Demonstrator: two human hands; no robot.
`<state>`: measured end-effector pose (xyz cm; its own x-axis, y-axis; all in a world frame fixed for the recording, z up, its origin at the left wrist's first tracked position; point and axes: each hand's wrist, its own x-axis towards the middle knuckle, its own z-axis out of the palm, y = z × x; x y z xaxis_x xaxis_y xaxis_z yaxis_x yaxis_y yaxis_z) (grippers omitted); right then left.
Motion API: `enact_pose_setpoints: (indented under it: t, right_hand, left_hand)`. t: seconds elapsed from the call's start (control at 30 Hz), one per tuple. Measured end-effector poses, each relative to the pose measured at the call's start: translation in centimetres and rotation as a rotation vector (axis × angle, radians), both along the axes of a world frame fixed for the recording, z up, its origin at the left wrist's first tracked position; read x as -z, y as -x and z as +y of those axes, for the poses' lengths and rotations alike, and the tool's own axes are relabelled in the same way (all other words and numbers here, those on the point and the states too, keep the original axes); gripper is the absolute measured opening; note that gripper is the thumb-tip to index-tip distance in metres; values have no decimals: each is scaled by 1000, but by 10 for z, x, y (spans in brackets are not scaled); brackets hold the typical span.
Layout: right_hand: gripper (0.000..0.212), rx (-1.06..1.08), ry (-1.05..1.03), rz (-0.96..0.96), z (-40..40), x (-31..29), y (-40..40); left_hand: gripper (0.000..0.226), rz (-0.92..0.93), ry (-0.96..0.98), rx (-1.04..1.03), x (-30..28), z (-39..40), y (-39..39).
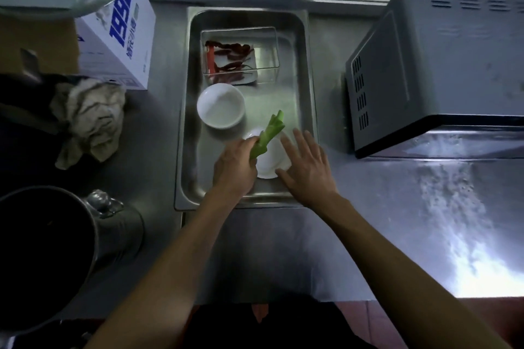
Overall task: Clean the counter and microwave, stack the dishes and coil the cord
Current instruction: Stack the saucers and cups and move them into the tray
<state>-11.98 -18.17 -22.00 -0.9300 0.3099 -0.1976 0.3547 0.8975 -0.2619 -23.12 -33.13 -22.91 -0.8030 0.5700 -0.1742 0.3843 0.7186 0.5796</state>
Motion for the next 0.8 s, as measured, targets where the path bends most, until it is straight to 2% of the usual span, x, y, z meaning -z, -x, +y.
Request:
enact_pose_setpoints:
  t: [0.17, 0.5, 0.8]
  right_hand:
    - [73, 38, -65, -2, 2, 2, -10]
    - [70, 96, -18, -20, -7, 7, -19]
    - [66, 195, 31, -13, -14, -8, -34]
  left_hand:
    - [46, 16, 64, 94, 10, 26, 0]
    - [44, 79, 91, 172, 23, 31, 1]
    - [40, 124, 66, 235, 0, 15, -8]
